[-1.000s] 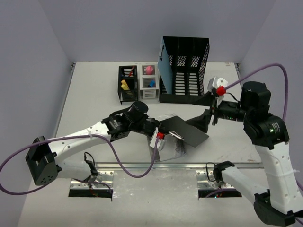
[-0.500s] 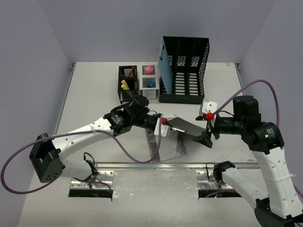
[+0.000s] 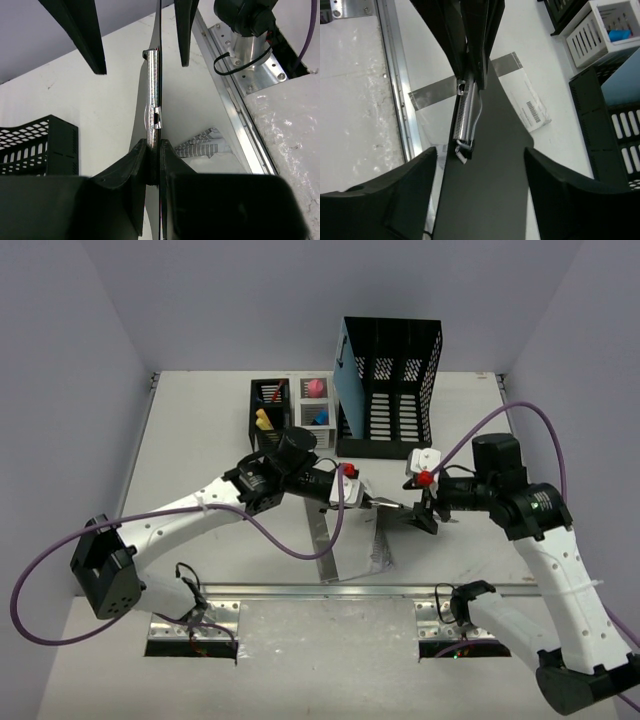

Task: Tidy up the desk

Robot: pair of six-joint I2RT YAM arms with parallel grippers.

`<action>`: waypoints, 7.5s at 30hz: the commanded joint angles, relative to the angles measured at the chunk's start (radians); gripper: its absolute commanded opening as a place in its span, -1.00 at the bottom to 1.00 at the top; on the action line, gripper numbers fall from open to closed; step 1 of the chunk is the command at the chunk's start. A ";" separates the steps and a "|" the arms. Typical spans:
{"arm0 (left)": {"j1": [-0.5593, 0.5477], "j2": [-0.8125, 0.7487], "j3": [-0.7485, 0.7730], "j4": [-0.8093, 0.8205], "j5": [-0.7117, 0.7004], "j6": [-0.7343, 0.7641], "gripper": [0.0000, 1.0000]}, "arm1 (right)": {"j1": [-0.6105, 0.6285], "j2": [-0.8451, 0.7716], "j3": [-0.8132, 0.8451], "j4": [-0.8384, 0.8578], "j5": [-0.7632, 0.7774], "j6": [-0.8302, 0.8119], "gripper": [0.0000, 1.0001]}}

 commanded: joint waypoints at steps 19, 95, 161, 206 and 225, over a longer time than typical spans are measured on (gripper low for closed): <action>0.041 0.067 0.105 0.049 0.122 -0.074 -1.00 | 0.007 -0.016 -0.111 0.166 -0.160 -0.175 -0.97; 0.053 0.021 0.092 0.065 0.027 -0.034 -1.00 | 0.007 0.010 0.015 0.143 -0.037 -0.028 -0.04; 0.303 -0.629 -0.135 0.026 -1.177 -0.635 1.00 | 0.007 0.197 0.432 0.909 0.851 0.858 -0.97; 0.303 -0.655 -0.346 0.039 -1.197 -0.689 1.00 | 0.095 0.800 0.278 1.482 1.140 0.730 -0.98; 0.302 -0.706 -0.397 0.011 -0.915 -0.513 1.00 | 0.170 0.561 0.219 1.215 0.716 0.481 0.33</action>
